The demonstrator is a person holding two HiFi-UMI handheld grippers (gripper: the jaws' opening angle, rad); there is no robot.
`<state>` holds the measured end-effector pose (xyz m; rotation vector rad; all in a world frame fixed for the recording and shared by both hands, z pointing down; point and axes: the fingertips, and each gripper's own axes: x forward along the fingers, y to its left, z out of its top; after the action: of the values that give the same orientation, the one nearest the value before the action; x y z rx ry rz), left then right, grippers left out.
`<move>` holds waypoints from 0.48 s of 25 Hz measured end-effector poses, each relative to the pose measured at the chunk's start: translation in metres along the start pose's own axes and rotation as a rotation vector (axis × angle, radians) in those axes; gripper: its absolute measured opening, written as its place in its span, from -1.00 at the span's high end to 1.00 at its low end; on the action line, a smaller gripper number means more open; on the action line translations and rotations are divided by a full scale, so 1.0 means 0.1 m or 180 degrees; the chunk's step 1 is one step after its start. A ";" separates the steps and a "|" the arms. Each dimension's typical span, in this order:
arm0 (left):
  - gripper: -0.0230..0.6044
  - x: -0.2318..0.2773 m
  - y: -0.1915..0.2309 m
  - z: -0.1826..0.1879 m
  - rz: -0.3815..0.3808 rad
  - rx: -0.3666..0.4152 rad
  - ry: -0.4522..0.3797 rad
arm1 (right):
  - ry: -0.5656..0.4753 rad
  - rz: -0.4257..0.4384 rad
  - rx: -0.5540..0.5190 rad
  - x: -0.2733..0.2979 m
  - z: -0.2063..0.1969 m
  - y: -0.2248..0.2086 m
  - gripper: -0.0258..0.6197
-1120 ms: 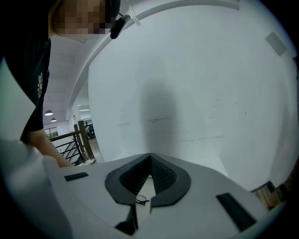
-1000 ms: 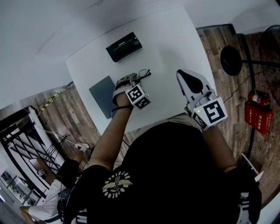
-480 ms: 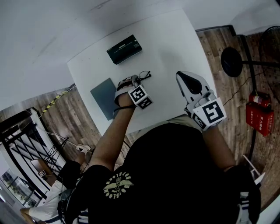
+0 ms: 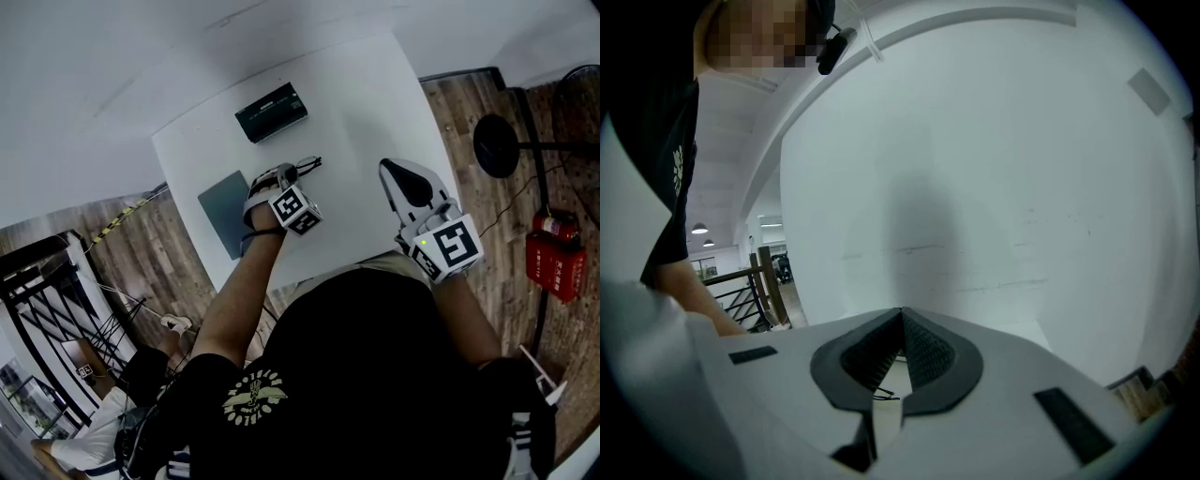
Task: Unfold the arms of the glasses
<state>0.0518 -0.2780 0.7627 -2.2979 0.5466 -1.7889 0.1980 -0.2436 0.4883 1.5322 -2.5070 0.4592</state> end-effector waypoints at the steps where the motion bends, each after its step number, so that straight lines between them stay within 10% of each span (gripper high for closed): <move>1: 0.86 -0.03 0.01 -0.01 0.0006 -0.0058 -0.0021 | -0.0010 0.0015 -0.0009 -0.01 0.01 0.02 0.92; 12: 0.86 -0.62 0.12 -0.11 0.0054 -0.1537 -0.1040 | -0.0118 0.0180 -0.0157 -0.14 0.17 0.36 0.92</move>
<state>0.0261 -0.2634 0.7057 -2.8053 1.0194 -1.3337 0.1726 -0.2221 0.4619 1.4688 -2.5753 0.3773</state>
